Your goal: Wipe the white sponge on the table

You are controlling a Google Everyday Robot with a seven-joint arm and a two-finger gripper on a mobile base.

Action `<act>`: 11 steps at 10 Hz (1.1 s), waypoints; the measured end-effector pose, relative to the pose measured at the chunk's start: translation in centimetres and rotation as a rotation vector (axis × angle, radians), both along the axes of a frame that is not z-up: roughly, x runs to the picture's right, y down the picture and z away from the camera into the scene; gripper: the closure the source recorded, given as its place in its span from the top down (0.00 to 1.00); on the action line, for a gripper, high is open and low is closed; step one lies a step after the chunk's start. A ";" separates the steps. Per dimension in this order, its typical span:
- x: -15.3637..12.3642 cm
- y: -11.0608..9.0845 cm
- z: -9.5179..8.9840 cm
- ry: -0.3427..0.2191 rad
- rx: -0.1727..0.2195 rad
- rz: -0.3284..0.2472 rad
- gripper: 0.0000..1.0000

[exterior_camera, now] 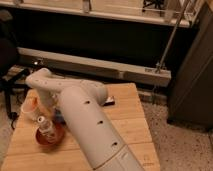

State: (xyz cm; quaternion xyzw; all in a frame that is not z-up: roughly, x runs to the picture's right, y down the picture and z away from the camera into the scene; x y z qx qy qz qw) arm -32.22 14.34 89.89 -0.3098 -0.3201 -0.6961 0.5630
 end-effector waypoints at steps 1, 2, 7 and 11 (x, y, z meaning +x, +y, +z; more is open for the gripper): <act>-0.1 -0.2 0.4 0.002 -0.001 0.006 0.00; -0.3 -0.6 1.0 0.001 0.003 0.016 0.00; 0.8 -4.0 3.6 0.007 0.039 0.064 0.00; 3.0 -5.1 5.3 0.051 0.032 0.101 0.00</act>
